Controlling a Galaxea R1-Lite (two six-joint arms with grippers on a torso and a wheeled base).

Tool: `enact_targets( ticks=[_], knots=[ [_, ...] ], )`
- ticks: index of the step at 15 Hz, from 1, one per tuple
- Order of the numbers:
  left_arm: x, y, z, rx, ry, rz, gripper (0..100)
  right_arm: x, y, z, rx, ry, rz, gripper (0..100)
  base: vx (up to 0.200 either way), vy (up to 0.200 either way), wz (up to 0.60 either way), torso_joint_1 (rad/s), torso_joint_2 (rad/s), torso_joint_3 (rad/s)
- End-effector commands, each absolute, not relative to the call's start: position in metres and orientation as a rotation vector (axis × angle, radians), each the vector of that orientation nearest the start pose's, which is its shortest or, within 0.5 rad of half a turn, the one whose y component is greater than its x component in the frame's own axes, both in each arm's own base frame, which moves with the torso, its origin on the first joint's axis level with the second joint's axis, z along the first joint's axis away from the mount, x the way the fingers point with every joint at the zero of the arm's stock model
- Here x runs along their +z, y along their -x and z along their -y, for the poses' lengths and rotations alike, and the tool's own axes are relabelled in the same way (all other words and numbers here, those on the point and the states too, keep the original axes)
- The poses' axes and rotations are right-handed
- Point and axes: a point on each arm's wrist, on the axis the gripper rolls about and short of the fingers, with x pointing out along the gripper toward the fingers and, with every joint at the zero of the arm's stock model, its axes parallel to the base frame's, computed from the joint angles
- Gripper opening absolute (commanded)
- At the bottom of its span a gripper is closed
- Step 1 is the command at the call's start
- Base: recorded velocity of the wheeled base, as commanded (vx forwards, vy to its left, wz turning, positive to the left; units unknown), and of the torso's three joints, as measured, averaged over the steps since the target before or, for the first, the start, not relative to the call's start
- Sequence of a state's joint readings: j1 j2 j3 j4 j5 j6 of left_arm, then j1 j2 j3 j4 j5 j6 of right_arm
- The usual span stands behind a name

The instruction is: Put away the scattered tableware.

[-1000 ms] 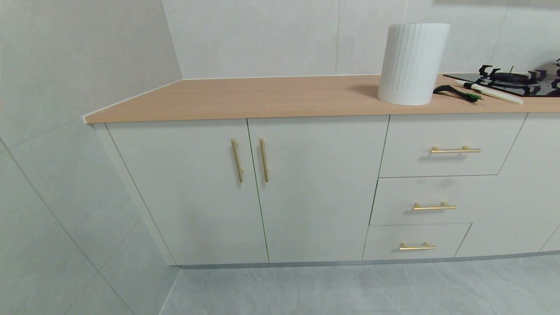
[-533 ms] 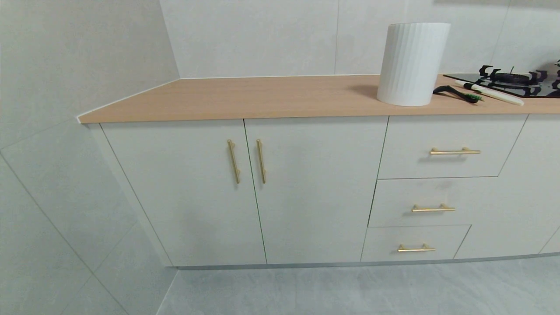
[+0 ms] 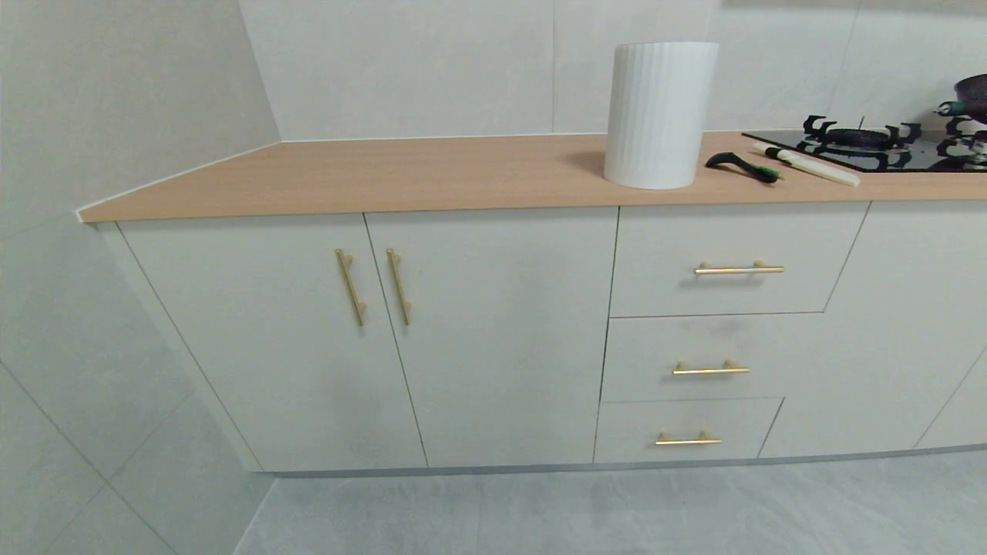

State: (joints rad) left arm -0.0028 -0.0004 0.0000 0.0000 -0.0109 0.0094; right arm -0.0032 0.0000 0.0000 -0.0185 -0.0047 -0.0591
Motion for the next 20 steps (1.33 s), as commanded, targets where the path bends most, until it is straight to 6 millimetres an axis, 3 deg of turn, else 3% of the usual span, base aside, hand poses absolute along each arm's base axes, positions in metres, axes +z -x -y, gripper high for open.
enact_targets(
  ticks=[1,8,17,20],
  knots=[
    [0.0755,0.0228,0.0002,-0.014,-0.009,0.0,100,0.0776,0.0226,0.0,-0.008,0.06,0.017,100,0.0,-0.2,0.0,0.002,0.0,0.002],
    [0.0755,0.0228,0.0002,-0.014,-0.008,0.0,100,0.0776,0.0227,0.0,-0.008,0.058,0.018,100,0.0,-0.029,0.0,0.0,0.0,0.0],
    [0.0755,0.0228,0.0001,-0.012,-0.006,0.0,100,0.0774,0.0226,0.0,-0.008,0.061,0.015,100,0.2,0.0,0.0,0.003,0.0,0.001],
    [0.0755,0.0228,0.0001,-0.012,-0.006,0.0,100,0.0774,0.0226,0.0,-0.007,0.064,0.015,100,0.0,0.0,0.0,0.0,0.0,0.0]
  ],
)
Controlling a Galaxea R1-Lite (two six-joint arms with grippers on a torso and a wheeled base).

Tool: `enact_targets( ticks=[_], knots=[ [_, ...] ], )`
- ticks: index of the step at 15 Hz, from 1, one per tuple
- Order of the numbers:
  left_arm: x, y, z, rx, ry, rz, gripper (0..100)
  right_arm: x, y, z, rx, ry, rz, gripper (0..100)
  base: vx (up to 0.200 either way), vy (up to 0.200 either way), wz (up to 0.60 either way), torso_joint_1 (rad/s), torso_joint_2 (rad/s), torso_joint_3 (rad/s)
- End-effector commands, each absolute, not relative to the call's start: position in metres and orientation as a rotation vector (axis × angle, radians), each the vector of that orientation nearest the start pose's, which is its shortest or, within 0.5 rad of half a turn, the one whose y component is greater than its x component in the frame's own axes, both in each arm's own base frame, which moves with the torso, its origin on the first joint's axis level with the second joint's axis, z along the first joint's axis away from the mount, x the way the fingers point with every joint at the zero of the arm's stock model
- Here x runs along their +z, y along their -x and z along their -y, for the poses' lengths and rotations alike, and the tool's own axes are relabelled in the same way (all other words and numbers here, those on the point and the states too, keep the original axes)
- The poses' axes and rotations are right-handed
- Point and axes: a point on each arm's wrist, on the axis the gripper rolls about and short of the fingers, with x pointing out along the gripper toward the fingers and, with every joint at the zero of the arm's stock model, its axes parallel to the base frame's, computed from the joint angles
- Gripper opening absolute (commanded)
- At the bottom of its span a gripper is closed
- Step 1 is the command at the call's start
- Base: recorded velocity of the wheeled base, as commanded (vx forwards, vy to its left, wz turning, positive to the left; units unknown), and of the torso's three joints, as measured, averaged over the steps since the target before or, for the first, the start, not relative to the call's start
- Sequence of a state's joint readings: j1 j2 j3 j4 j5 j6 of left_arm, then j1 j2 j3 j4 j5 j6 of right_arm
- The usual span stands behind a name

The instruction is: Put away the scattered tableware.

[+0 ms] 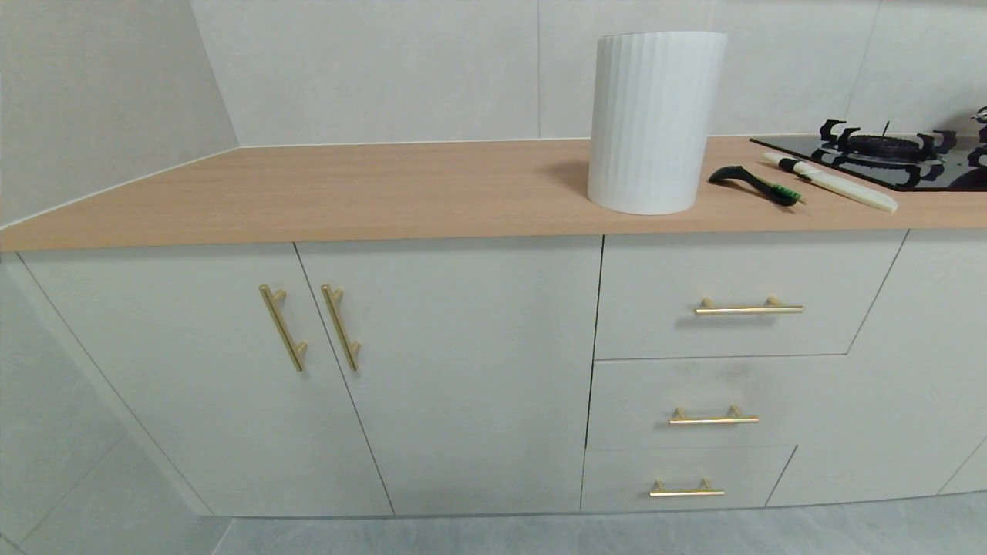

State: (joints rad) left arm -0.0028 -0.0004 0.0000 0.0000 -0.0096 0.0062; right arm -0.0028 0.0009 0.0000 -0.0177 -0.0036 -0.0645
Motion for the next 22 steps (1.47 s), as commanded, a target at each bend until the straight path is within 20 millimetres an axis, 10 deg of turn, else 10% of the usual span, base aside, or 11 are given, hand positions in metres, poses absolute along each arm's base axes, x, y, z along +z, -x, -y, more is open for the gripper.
enact_targets(
  ticks=[1,3,6,12,19,22],
  knots=[
    [0.075,0.023,0.0,-0.012,-0.006,0.0,100,0.077,0.023,0.0,-0.007,0.071,0.015,100,0.0,0.0,0.0,0.0,0.0,0.0],
    [0.075,0.023,0.0,-0.012,-0.006,0.0,100,0.078,0.023,0.0,-0.009,0.103,0.021,100,0.0,0.0,0.0,0.0,0.0,0.0],
    [0.075,0.023,0.0,-0.012,-0.006,0.0,100,0.144,0.021,0.001,0.077,0.064,0.026,100,0.0,0.0,0.0,0.0,0.0,0.0],
    [0.075,0.023,0.0,-0.012,-0.006,0.0,100,0.172,-0.091,-0.016,0.234,0.103,-0.538,100,0.0,0.0,0.0,0.0,0.0,0.0],
    [0.075,0.023,0.0,-0.012,-0.006,0.0,100,0.137,-0.217,-0.038,0.28,0.095,-0.824,100,0.0,0.0,0.0,0.0,0.0,0.0],
    [0.075,0.023,0.0,-0.012,-0.006,0.0,100,0.118,-0.24,-0.042,0.273,0.094,-0.843,100,0.0,0.0,0.0,0.0,0.0,0.0]
  ],
)
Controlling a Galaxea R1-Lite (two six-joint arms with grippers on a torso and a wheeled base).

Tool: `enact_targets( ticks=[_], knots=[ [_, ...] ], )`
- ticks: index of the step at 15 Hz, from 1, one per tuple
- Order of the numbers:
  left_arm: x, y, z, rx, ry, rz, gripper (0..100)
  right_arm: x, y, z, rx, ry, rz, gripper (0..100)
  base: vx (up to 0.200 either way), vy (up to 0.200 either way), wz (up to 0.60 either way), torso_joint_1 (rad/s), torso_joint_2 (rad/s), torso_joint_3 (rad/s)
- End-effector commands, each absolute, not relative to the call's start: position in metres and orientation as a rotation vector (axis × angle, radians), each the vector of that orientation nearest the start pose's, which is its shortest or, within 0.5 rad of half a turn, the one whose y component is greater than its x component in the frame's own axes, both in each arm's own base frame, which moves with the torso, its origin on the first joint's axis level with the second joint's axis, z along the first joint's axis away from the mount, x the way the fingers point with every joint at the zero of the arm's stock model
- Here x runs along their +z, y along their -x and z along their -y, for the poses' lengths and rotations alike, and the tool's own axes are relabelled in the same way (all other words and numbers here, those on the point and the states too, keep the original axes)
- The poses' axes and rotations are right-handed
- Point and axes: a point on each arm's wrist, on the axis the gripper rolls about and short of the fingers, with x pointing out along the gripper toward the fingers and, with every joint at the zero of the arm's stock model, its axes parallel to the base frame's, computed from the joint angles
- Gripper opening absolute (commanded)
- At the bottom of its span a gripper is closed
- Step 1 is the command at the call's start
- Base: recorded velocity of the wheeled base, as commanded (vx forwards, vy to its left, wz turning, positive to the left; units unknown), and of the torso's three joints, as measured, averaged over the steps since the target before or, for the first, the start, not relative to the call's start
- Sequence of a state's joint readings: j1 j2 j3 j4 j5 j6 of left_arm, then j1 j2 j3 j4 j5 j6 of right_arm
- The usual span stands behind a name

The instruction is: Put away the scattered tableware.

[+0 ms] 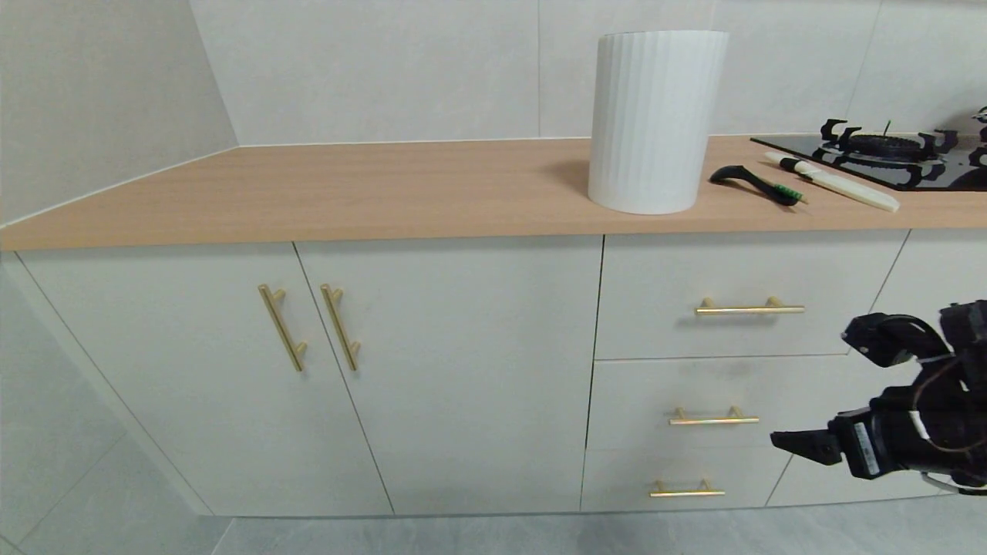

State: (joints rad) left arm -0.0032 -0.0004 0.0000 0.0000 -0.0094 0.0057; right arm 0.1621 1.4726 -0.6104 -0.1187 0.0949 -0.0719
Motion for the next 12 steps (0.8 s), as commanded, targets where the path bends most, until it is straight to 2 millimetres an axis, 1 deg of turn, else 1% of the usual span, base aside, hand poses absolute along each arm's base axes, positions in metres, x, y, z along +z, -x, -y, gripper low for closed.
enact_targets(
  ticks=[1,4,6,8,9,12],
  knots=[
    [0.075,0.023,0.0,-0.012,-0.006,0.0,100,0.099,-0.254,-0.042,0.256,0.084,-0.86,100,0.0,0.0,0.0,0.0,0.0,0.0],
    [0.075,0.023,0.0,-0.012,-0.006,0.0,100,0.078,-0.269,-0.032,0.2,0.033,-0.895,100,0.0,0.0,0.0,0.0,0.0,0.0],
    [0.075,0.023,0.0,-0.014,-0.006,0.0,100,0.065,-0.281,-0.03,0.186,0.023,-0.871,100,0.0,0.0,0.0,0.0,0.0,0.0],
    [0.075,0.023,0.0,-0.012,-0.006,0.0,100,0.044,-0.295,-0.031,0.152,-0.003,-0.806,100,0.0,0.0,0.0,0.0,0.0,0.0],
    [0.075,0.023,0.0,-0.012,-0.006,0.0,100,0.036,-0.298,-0.031,0.142,0.001,-0.787,100,0.0,0.0,0.0,0.0,0.0,0.0],
    [0.075,0.023,0.0,-0.012,-0.006,0.0,100,0.008,-0.315,-0.031,0.107,0.014,-0.695,100,0.0,0.0,0.0,0.0,0.0,0.0]
  ],
)
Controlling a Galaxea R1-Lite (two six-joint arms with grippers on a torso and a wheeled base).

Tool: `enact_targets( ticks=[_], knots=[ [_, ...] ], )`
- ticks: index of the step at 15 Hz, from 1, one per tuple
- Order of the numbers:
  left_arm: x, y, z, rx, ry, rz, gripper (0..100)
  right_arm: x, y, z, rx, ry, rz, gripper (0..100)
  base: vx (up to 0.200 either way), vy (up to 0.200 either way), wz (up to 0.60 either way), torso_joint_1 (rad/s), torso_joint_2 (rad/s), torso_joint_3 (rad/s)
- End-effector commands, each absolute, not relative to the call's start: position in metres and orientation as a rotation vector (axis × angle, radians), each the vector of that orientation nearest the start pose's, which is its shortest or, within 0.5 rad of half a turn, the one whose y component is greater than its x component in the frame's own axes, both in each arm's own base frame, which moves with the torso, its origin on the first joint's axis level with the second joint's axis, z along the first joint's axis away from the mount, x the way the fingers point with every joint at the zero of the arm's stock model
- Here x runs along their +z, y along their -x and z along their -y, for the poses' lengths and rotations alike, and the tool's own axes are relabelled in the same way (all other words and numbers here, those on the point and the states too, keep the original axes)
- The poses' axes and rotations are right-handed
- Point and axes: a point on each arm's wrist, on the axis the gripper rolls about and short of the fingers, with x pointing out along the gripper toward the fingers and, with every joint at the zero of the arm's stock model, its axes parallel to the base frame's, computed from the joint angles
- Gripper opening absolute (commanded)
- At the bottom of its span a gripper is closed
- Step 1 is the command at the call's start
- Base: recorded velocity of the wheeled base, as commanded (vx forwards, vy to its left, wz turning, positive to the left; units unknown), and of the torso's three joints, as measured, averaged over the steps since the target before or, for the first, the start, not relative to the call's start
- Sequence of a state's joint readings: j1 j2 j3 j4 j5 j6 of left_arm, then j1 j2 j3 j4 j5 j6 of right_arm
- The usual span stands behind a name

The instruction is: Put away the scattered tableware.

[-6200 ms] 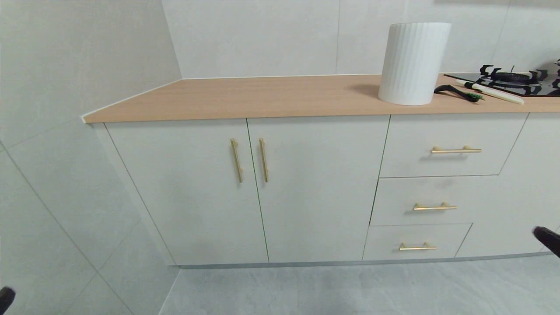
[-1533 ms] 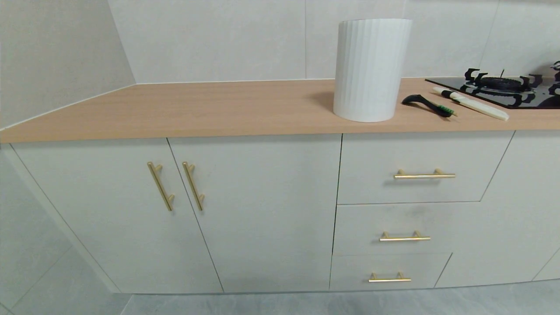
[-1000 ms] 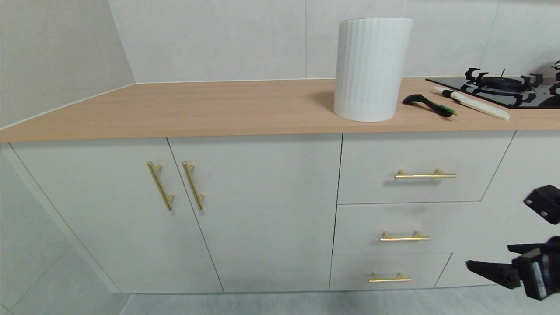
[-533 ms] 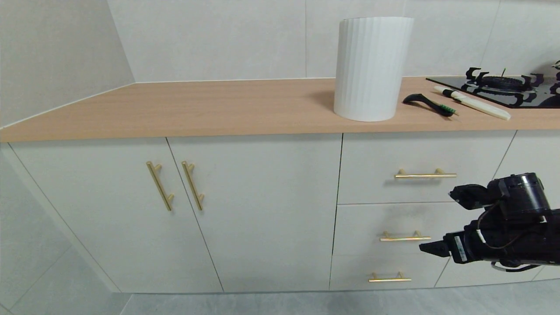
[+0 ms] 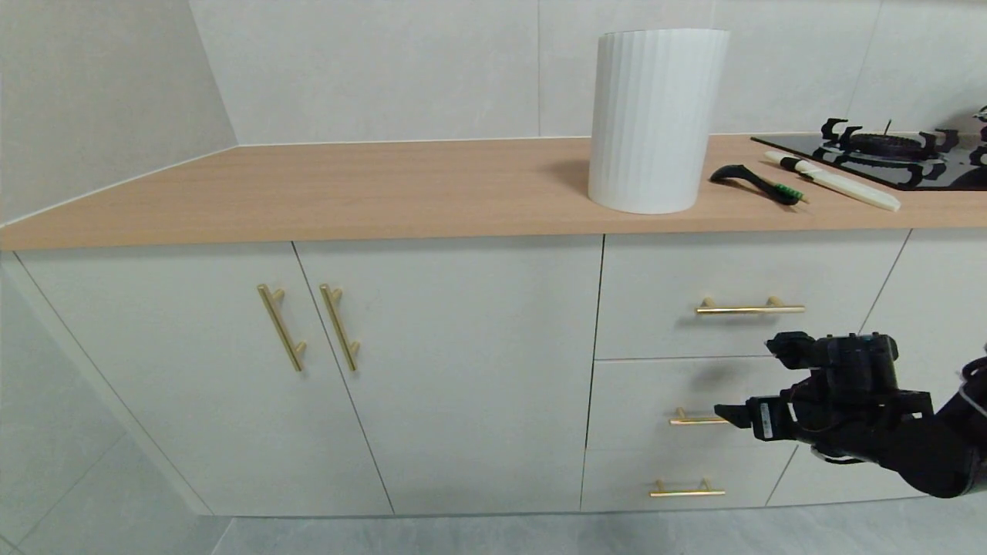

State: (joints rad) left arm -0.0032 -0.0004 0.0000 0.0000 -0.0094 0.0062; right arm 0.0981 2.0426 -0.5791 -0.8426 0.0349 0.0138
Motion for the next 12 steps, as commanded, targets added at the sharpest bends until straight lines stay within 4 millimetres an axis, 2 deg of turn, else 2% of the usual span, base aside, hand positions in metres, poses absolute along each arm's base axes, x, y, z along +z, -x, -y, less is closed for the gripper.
enact_targets(
  ticks=[1,6,12],
  knots=[
    [0.075,0.023,0.0,-0.012,-0.006,0.0,100,-0.001,-0.321,-0.031,0.083,0.022,-0.666,100,0.0,0.0,0.0,0.0,0.0,0.0],
    [0.075,0.023,0.0,-0.012,-0.006,0.0,100,-0.025,-0.339,-0.031,0.01,0.043,-0.597,100,0.0,0.0,0.0,0.0,0.0,0.0],
    [0.075,0.023,0.0,-0.012,-0.006,0.0,100,-0.035,-0.357,-0.034,-0.039,0.021,-0.538,100,0.0,0.0,0.0,0.0,0.0,0.0]
  ],
)
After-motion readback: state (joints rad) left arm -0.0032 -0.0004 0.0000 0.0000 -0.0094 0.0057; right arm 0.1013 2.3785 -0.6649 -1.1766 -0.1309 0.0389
